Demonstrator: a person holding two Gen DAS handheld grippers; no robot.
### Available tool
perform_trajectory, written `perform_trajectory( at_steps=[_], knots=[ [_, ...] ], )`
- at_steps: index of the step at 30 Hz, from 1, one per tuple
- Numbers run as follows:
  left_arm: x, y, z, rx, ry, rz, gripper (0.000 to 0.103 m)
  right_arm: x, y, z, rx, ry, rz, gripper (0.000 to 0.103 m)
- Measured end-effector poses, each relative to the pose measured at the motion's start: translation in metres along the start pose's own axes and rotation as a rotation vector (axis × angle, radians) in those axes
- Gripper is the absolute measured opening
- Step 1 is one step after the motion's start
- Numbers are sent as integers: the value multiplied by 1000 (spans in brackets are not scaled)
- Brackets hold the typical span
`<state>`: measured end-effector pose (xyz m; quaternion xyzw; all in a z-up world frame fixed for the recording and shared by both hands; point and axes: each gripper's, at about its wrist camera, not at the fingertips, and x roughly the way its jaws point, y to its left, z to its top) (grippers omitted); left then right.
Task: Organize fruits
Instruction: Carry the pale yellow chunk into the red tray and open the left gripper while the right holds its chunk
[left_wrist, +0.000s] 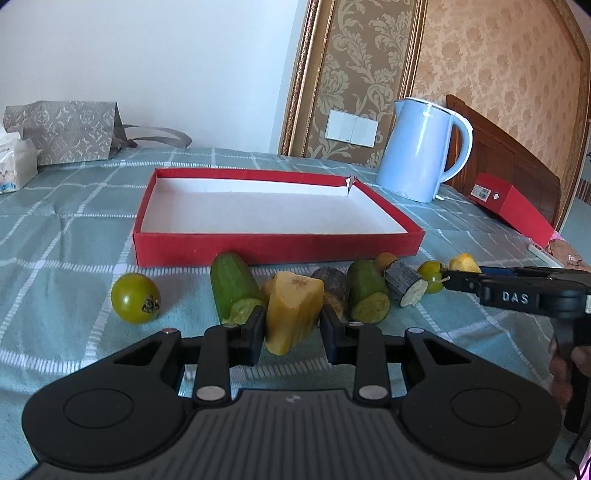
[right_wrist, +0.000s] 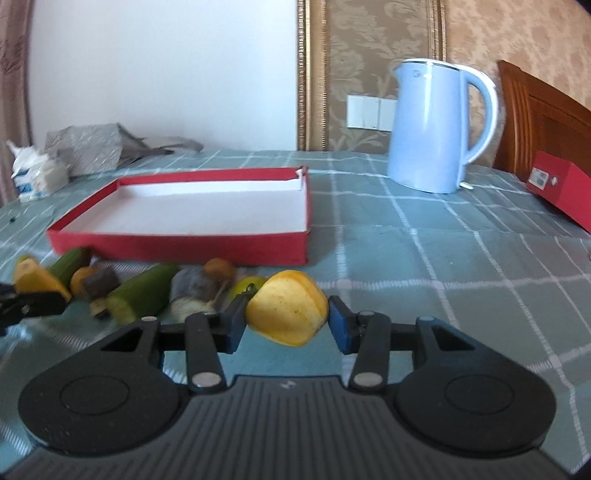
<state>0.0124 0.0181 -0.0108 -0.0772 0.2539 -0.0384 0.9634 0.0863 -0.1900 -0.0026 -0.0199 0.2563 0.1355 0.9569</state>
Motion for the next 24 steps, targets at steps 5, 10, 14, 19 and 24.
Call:
perform_trajectory(
  at_steps=[5,10,14,19,24],
  knots=[
    [-5,1,10,-1,-22,-3,30,3,-4,5,40,-32,23,44],
    [-4,5,23,2,-35,10,30,-5,13,0,-16,-34,81,44],
    [6,9,39,9,-30,25,30,-8,27,-4,-64,-33,125,44],
    [22,10,63,37,-47,53,31,-5,24,1,-31,-50,142,44],
    [51,18,88,25,-22,65,31,-2,16,0,12,-70,157,44]
  ],
)
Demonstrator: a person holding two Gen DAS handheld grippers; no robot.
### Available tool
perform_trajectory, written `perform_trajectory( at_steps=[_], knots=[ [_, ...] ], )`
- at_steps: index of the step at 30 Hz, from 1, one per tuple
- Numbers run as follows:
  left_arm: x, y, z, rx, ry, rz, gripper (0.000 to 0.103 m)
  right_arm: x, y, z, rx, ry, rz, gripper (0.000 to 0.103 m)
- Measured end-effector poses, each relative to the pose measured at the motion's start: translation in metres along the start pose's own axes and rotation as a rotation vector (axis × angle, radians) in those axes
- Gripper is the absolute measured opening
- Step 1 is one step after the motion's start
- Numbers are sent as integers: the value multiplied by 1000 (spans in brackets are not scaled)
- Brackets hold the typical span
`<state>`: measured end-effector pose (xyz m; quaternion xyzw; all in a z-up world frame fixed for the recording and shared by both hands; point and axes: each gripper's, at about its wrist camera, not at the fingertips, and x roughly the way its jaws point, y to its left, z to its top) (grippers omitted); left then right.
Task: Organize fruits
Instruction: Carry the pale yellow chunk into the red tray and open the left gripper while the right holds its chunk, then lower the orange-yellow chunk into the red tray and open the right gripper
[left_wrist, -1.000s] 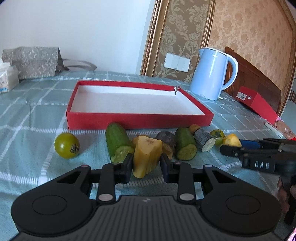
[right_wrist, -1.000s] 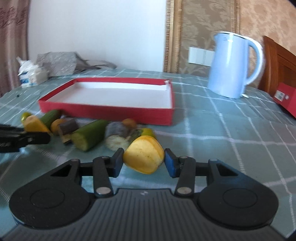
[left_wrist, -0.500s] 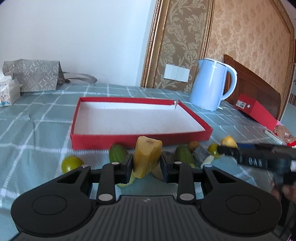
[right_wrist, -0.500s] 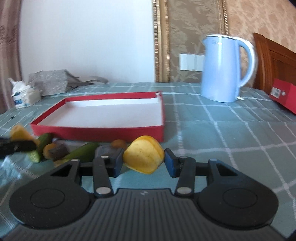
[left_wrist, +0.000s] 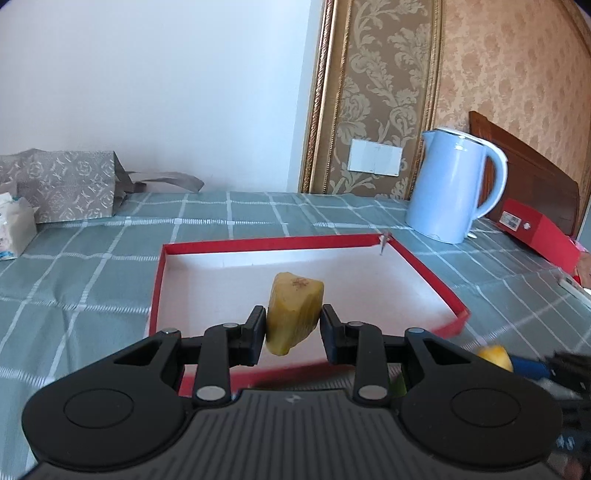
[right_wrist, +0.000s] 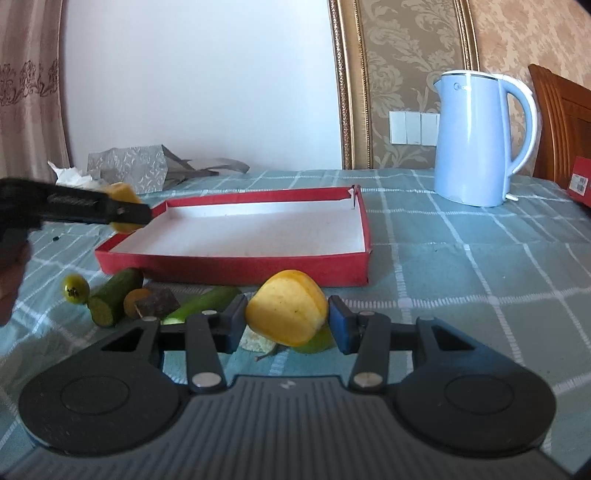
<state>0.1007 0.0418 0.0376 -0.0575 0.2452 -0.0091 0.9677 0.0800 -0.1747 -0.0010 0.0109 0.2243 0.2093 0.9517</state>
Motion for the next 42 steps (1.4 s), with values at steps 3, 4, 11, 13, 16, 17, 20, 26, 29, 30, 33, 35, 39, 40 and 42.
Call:
perform_trajectory(
  at_steps=[3,4,11,13,16,17,20,26,29,30,33,35,39,40,42],
  knots=[
    [22,5,12,-11,31,15,30,1,-2,-1,5,-6,11,44],
    [28,7,15,-18,39,23,30,1,-1,-1,3,-7,13,44],
    [86,17,29,-36,155,39,30,2,-4,-1,10,-12,31,44],
    [96,17,29,-29,183,45,30,2,-4,-1,12,-13,34,44],
    [110,16,29,-24,210,61,31,3,-5,-1,15,-13,39,44],
    [113,16,28,-23,217,65,31,3,-5,-1,16,-13,40,44],
    [120,18,27,-39,222,76,33,3,-5,-1,18,-13,48,44],
    [112,11,27,27,165,159,74,3,-5,-1,18,-12,56,44],
    [93,10,29,55,111,215,76,3,-6,-1,17,-11,57,44],
    [82,10,28,50,79,228,76,3,-6,-1,18,-12,57,44],
    [35,12,18,29,-34,228,76,3,-6,-1,17,-13,56,44],
    [3,11,6,13,-102,194,82,3,-5,-1,15,-15,55,44],
    [-47,4,-28,7,-162,116,88,3,-5,-1,15,-17,54,44],
    [-53,3,-36,14,-164,96,88,3,-5,-1,14,-15,55,44],
    [-61,1,-52,5,-142,33,88,2,-5,-1,15,-18,54,44]
  ],
)
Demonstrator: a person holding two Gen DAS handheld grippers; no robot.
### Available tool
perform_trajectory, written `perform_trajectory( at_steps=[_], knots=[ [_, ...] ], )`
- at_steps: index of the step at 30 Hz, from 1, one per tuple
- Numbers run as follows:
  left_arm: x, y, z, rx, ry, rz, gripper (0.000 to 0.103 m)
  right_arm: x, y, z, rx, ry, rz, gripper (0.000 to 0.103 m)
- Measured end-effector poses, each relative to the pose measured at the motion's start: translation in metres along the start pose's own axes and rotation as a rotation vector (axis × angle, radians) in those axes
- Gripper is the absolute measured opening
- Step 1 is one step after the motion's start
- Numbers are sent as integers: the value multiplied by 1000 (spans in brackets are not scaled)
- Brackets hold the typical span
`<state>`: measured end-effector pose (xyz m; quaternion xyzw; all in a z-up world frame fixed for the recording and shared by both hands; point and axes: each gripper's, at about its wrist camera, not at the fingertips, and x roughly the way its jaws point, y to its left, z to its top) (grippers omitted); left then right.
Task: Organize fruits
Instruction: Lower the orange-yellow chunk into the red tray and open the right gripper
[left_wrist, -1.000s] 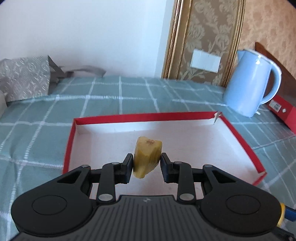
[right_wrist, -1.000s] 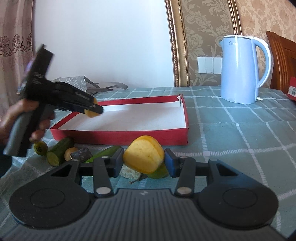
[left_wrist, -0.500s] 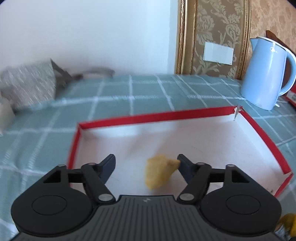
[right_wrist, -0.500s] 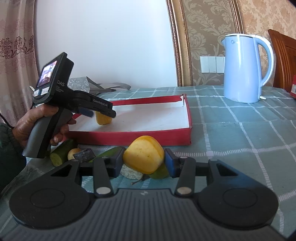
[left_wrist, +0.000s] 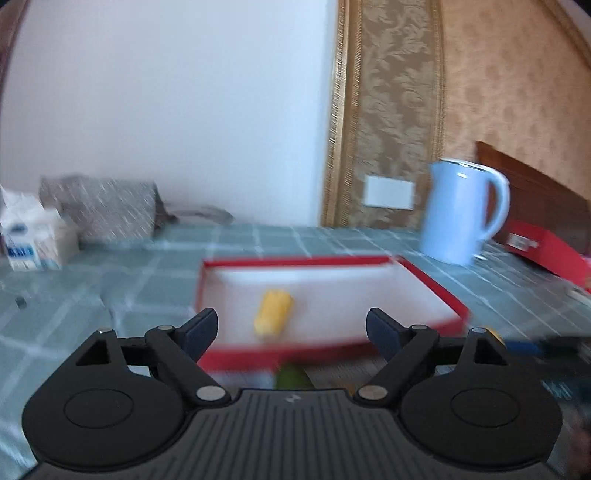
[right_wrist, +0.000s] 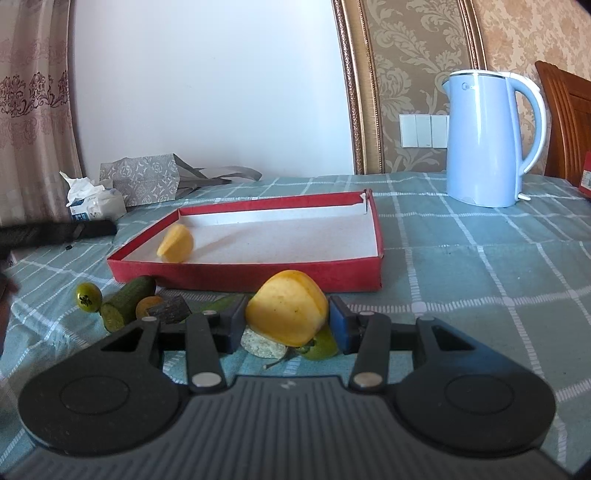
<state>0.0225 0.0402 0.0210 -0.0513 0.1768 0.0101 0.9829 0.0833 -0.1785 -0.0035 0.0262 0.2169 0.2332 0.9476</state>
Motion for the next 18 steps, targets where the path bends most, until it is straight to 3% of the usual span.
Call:
perform_trajectory(
  at_steps=[5,11,18],
  knots=[
    [4,-4,-25,23,78,-111,88,-3,3,-1,-16,-14,-2,44],
    [11,-3,-34,20,134,-113,88,-5,5,-2,-20,-22,-16,44],
    [24,13,-36,-86,227,-103,88,-4,10,8,-48,-26,-11,44]
  ],
)
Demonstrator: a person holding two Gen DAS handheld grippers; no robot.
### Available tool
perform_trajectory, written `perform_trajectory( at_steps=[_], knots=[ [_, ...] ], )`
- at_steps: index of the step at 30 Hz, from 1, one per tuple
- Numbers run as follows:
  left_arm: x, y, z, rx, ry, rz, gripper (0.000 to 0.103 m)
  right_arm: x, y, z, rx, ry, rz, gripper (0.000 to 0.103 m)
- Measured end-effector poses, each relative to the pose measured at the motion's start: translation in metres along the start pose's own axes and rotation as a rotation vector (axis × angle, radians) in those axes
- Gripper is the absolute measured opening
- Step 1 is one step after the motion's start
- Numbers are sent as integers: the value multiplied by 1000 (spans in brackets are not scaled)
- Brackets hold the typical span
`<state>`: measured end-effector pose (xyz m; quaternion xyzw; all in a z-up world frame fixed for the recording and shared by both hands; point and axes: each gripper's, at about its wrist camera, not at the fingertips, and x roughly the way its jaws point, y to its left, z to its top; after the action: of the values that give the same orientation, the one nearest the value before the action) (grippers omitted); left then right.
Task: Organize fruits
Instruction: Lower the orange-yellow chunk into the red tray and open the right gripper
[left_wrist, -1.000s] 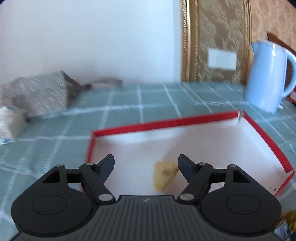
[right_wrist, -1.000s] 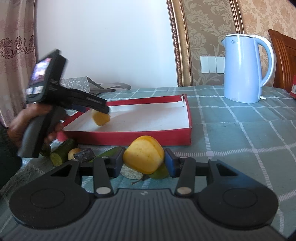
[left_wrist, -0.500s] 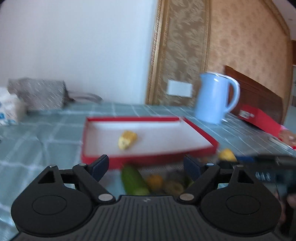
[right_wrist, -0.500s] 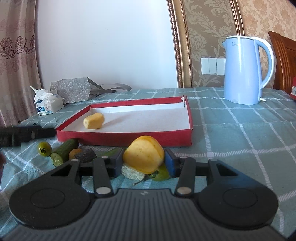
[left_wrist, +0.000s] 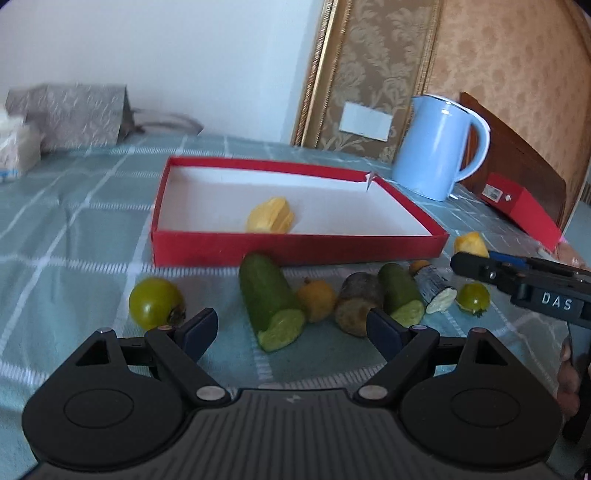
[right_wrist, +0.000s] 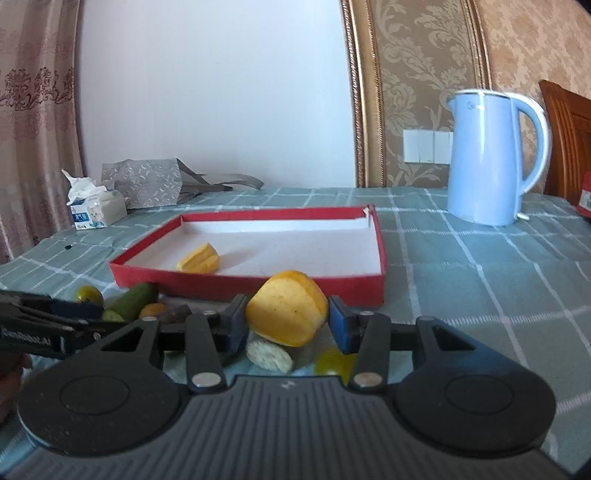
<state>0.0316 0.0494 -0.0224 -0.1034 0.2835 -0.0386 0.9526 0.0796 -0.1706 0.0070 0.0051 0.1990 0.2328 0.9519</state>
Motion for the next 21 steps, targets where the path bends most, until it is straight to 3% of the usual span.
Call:
perform_trajectory(
  at_steps=[6,13,21],
  knots=[
    [1,4,-1,-18,16,2,88,37,1,41,-76,-10,-63,44],
    [1,-3,-2,36,24,6,88,123,-12,62,-28,161,-88,44],
    [2,-3,0,34,26,0,89,163,-12,67,-33,258,-89,45]
  ],
)
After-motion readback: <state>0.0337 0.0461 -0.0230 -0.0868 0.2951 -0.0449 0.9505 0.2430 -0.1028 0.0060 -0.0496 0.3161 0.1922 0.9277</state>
